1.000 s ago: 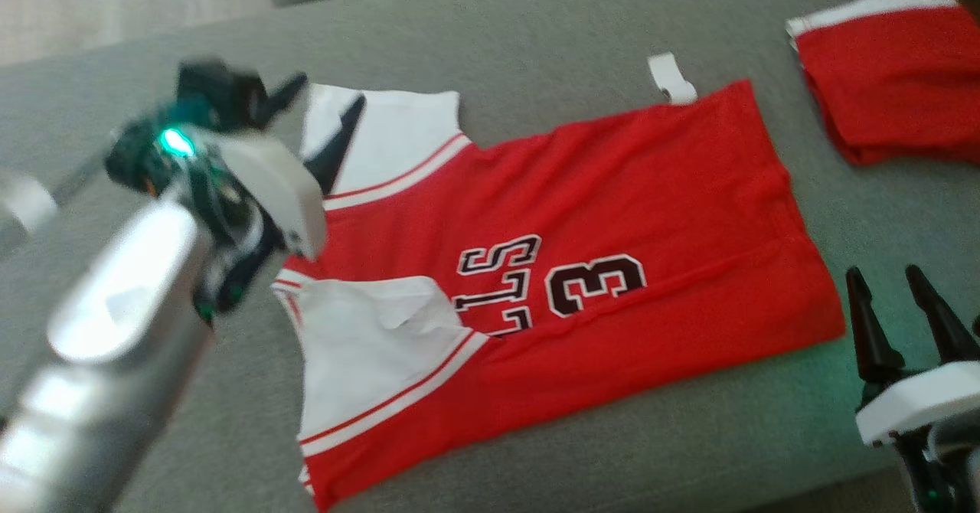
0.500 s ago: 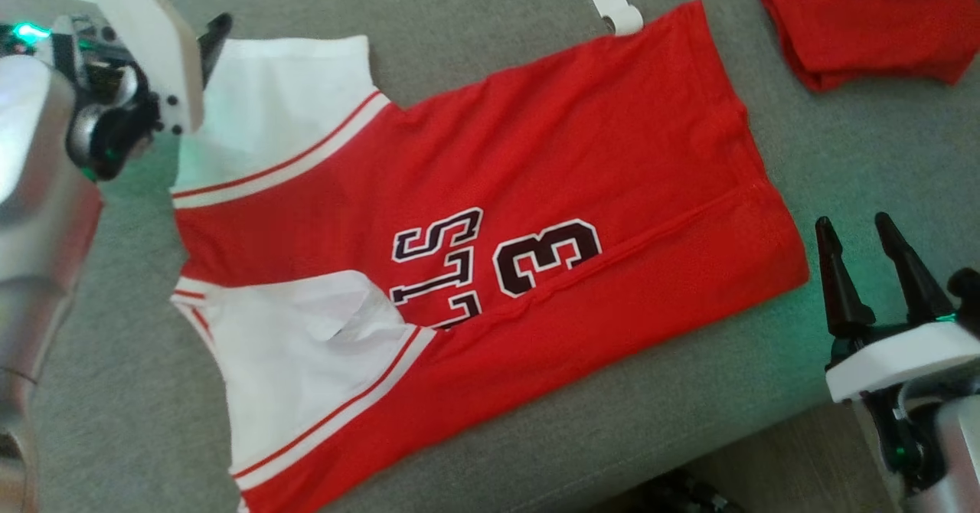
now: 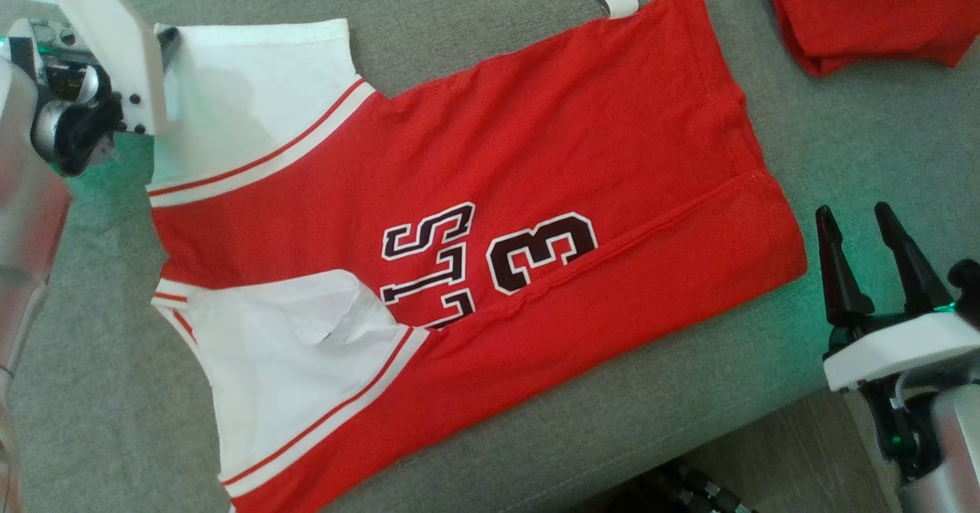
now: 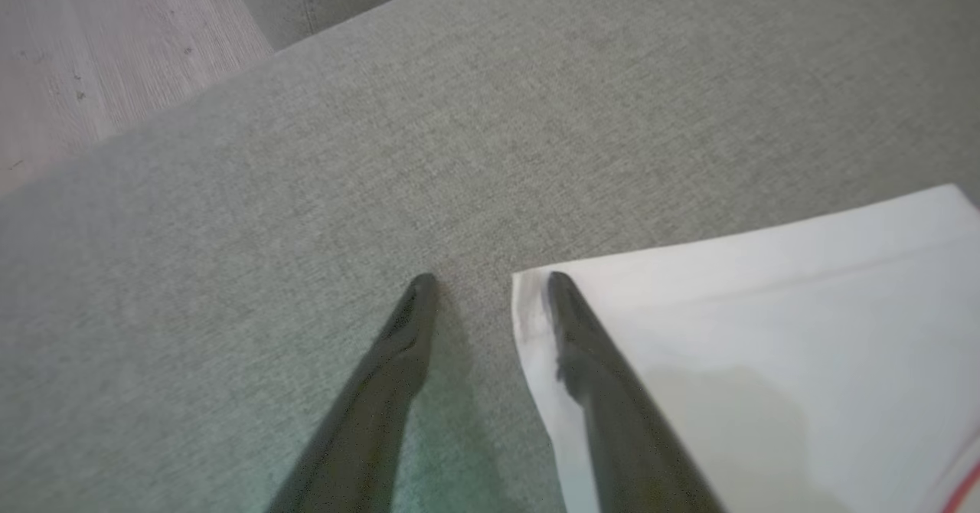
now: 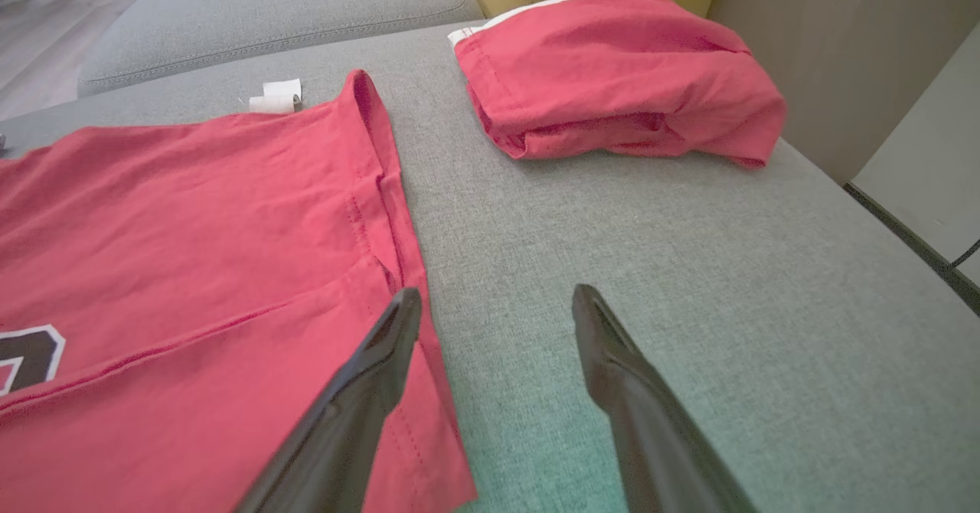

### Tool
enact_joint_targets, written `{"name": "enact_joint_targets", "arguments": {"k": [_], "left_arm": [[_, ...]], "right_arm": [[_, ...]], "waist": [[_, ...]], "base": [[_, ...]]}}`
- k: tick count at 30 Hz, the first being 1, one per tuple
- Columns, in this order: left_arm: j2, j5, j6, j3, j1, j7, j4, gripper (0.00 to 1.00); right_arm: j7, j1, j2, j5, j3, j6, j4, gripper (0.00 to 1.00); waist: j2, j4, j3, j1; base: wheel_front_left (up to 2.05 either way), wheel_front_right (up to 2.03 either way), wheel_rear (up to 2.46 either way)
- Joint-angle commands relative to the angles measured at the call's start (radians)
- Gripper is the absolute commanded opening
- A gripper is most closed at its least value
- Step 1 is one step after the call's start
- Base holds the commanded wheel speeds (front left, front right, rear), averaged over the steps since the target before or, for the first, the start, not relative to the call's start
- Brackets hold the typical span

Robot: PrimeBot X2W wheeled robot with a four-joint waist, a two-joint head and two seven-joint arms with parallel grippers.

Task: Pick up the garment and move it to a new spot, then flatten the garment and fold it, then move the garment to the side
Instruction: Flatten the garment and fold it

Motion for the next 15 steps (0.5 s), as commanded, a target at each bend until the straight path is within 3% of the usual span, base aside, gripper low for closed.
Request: {"name": "enact_joint_targets", "arguments": {"k": [1,2,3,10,14,15], "left_arm": [[0.036,-0.013,-0.005,0.022,-0.037,0.015,-0.011,0.36],[0.033,-0.020,-0.009,0.021,-0.036,0.017,-0.013,0.22],[0.030,-0.027,-0.013,0.021,-0.035,0.017,-0.017,0.00],[0.020,-0.043,-0.030,0.011,-0.039,-0.028,-0.054,0.00],[0.018,-0.051,-0.035,0.000,-0.048,-0.049,-0.081,0.00],[0.015,-0.050,-0.037,-0.009,-0.057,-0.063,-0.101,0.00]], "right_arm": [[-0.009,-0.012,-0.015,0.001,0.010,0.007,-0.022,1.00],[-0.008,-0.014,-0.015,0.001,0.008,0.007,-0.021,1.00],[-0.008,-0.015,-0.015,0.000,0.006,0.007,-0.021,1.00],[0.025,-0.047,-0.036,0.019,0.007,0.007,-0.039,1.00],[0.136,-0.140,-0.097,0.091,0.058,0.007,-0.056,1.00],[0.218,-0.212,-0.131,0.134,0.093,0.007,-0.051,1.00]], "waist": [[0.0000,0.001,0.002,0.0000],[0.0000,0.002,0.002,0.0000],[0.0000,0.003,0.002,0.0000],[0.0000,0.022,-0.010,0.0000],[0.0000,0.037,-0.024,0.0000],[0.0000,0.049,-0.028,0.0000]], "base": [[0.00,0.00,0.00],[0.00,0.00,0.00],[0.00,0.00,0.00],[0.00,0.00,0.00],[0.00,0.00,0.00],[0.00,0.00,0.00]]}}
